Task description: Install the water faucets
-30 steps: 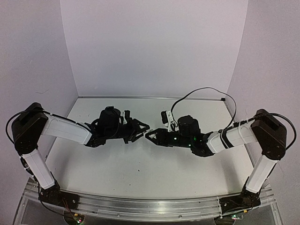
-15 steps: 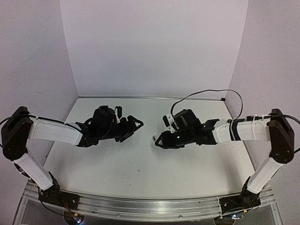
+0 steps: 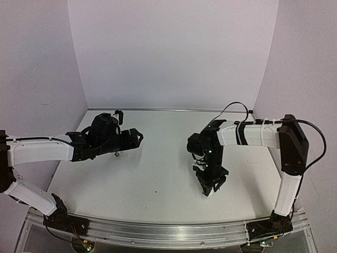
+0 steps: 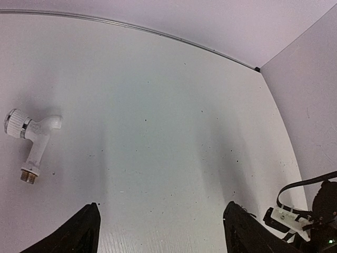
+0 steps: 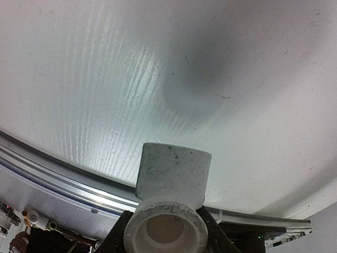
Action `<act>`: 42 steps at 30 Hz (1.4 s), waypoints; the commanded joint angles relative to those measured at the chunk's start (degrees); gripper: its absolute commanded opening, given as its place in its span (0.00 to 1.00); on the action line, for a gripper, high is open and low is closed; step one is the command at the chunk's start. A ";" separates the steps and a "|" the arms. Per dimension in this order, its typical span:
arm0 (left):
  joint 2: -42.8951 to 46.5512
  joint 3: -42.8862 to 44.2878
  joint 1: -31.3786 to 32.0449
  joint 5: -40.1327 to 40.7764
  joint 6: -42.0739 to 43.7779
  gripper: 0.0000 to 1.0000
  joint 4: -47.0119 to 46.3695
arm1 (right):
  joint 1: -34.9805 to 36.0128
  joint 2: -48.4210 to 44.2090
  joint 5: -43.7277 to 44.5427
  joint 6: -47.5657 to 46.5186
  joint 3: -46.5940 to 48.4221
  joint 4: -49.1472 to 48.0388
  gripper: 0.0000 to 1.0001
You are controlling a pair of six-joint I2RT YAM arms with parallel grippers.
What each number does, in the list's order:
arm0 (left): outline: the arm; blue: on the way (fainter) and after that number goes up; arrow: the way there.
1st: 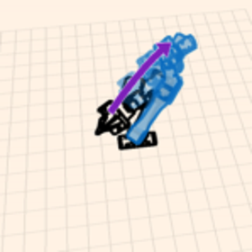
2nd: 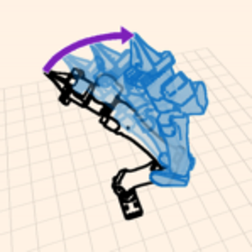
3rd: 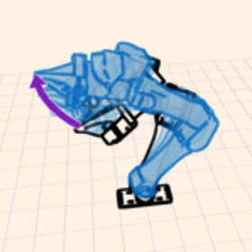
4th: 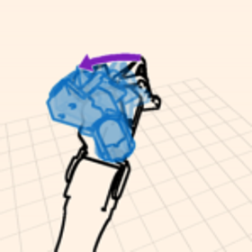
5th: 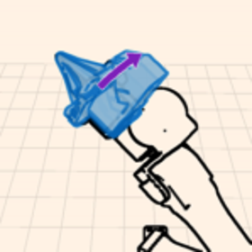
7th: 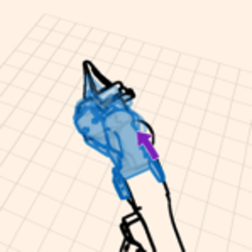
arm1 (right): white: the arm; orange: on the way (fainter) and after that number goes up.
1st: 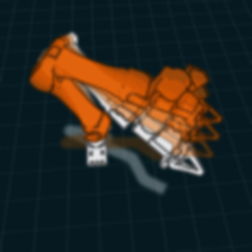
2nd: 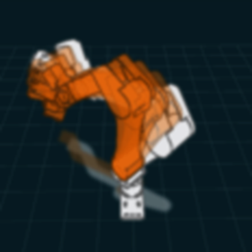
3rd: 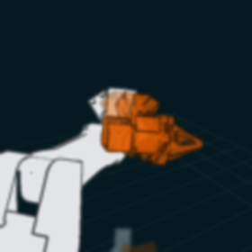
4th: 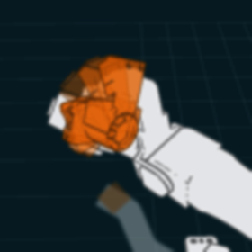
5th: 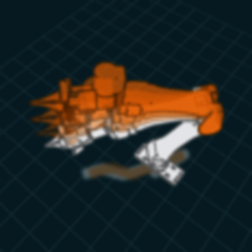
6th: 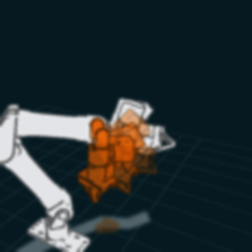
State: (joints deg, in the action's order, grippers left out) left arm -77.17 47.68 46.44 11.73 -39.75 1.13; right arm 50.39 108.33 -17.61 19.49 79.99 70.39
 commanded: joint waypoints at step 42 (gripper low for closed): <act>-15.33 11.33 -23.81 -9.79 6.12 0.91 20.23 | -0.38 -8.87 15.04 -3.81 -0.19 -37.11 0.91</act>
State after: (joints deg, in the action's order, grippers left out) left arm -85.60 50.50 27.51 9.72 -35.77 21.65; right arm 50.19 99.81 -1.96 17.06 81.80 41.89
